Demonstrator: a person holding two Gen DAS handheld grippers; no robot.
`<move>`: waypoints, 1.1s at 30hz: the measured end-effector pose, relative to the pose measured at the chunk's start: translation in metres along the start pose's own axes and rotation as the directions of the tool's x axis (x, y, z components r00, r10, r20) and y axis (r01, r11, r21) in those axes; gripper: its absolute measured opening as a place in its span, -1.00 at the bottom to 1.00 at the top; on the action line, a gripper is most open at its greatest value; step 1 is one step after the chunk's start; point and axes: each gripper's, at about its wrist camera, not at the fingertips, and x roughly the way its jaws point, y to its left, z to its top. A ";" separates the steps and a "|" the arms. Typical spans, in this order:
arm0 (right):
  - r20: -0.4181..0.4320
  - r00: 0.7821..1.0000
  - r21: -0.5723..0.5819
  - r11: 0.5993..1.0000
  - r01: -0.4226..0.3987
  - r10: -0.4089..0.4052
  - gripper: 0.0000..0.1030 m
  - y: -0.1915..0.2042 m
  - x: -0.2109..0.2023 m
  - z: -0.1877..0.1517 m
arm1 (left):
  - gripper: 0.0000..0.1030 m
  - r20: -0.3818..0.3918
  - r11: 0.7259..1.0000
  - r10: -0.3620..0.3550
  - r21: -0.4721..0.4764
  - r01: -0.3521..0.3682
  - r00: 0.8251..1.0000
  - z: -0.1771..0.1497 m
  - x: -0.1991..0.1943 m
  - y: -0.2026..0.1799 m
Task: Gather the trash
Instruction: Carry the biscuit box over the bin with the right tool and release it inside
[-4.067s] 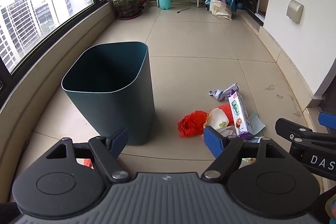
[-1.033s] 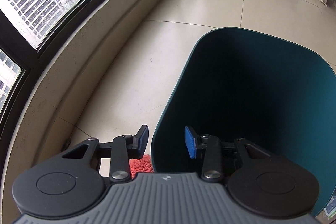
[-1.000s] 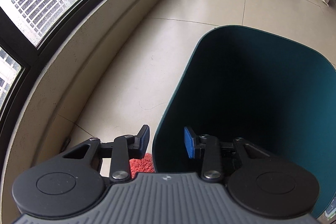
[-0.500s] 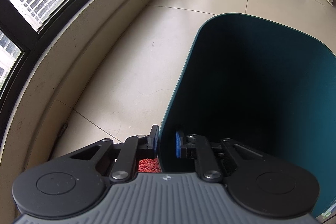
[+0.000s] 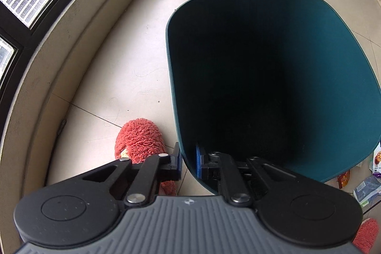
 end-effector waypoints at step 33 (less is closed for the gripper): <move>0.094 0.913 -0.561 0.779 -0.281 0.397 -0.89 0.311 -0.200 0.049 | -0.80 0.008 0.996 -0.074 -0.044 0.074 0.997 -0.002 0.025 0.036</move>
